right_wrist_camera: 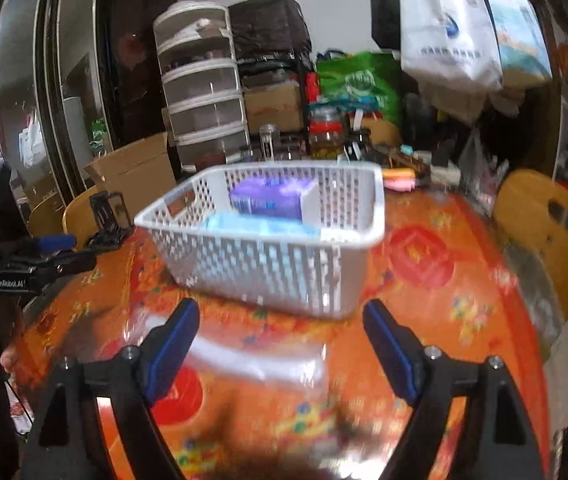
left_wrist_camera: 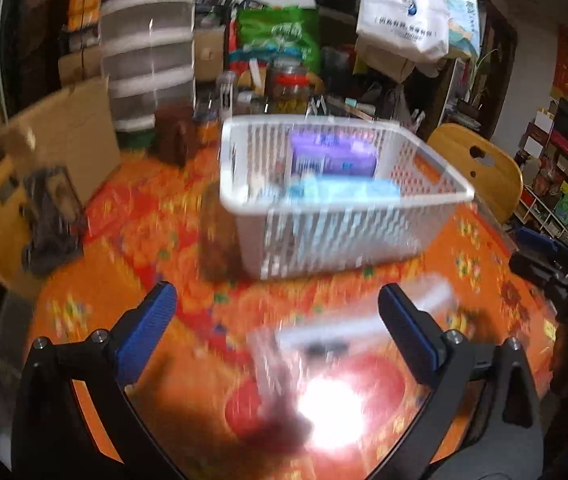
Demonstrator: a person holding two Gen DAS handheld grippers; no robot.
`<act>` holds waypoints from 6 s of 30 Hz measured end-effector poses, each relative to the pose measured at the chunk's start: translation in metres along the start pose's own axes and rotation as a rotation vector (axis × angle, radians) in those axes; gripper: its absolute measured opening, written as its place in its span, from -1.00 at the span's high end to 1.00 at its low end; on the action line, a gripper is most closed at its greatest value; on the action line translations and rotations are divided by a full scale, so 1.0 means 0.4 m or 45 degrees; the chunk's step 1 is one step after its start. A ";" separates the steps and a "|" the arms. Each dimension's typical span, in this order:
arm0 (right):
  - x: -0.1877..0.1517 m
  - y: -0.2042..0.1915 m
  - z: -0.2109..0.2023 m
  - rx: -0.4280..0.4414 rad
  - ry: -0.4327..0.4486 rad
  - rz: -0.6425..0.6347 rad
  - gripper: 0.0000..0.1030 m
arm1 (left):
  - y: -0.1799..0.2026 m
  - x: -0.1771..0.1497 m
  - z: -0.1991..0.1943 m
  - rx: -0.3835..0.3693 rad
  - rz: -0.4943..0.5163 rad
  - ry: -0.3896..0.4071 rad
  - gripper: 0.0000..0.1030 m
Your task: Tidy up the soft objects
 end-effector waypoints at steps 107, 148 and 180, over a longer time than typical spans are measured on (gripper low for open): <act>0.190 -0.005 0.069 -0.011 0.020 -0.057 0.89 | 0.090 0.177 0.000 -0.050 0.105 0.109 0.61; 0.197 -0.134 -0.069 0.088 0.130 -0.007 0.90 | 0.288 -0.251 0.122 -0.309 0.001 -0.087 -0.61; 0.170 -0.125 -0.122 0.124 0.168 0.019 0.90 | 0.211 -0.213 0.111 -0.205 0.016 -0.041 0.89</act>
Point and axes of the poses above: each gripper's, at about its wrist camera, not at the fingertips, and z roughly the way its jaws point, y to its right, x to its top, the point moved 5 cm from there along z, roughly the way its jaws point, and after that the axes turned 3 degrees about z, right-handed, at the moved point
